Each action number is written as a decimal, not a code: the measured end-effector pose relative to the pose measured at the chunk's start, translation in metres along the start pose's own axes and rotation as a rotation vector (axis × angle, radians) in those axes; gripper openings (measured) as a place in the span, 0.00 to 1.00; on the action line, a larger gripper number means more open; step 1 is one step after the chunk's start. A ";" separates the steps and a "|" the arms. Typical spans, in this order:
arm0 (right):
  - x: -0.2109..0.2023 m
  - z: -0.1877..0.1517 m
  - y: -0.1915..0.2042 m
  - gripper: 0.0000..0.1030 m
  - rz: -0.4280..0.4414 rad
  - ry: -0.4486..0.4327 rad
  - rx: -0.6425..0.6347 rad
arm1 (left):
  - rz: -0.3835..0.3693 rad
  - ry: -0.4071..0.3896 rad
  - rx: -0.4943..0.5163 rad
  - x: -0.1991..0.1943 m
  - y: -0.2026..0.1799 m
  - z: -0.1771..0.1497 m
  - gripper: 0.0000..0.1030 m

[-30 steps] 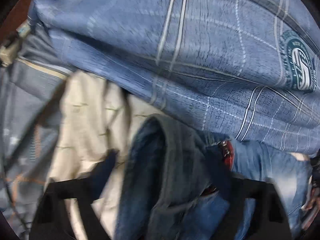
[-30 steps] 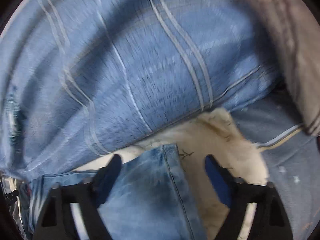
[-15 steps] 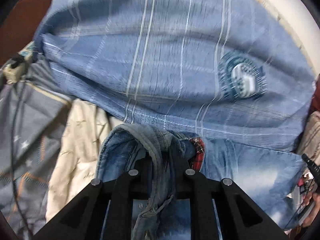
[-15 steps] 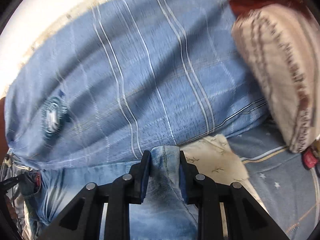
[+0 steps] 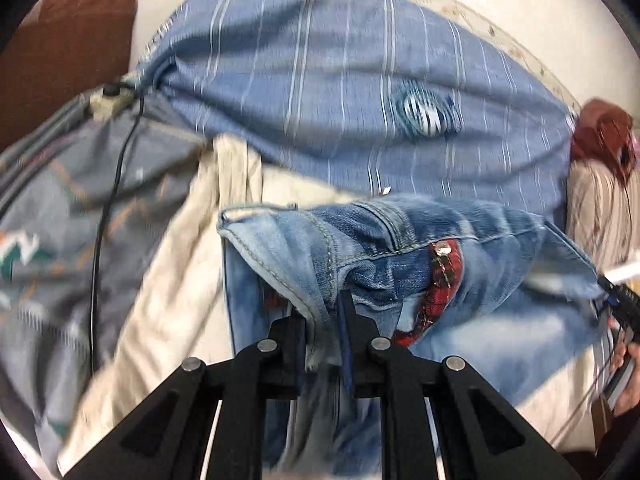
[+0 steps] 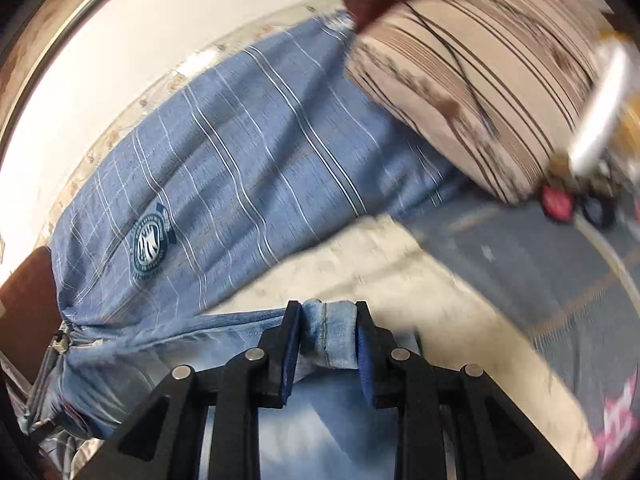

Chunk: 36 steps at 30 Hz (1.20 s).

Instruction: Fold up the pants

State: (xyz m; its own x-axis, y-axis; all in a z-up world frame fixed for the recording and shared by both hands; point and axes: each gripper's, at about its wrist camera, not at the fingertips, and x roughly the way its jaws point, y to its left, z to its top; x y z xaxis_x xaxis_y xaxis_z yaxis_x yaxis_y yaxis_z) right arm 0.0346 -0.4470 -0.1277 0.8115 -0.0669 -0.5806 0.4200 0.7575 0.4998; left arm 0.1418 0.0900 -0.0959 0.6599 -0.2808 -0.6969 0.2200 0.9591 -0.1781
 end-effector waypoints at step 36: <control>-0.022 -0.030 -0.047 0.70 0.126 -0.014 0.208 | -0.034 -0.072 0.089 0.050 -0.134 -0.031 0.67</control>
State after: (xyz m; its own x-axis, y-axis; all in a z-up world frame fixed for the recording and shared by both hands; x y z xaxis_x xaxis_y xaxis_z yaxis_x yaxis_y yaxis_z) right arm -0.0152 -0.4619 -0.1575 0.8675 0.0097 -0.4974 0.3887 0.6106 0.6899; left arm 0.1227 -0.0514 -0.1286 0.7002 -0.3176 -0.6394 0.3037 0.9430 -0.1358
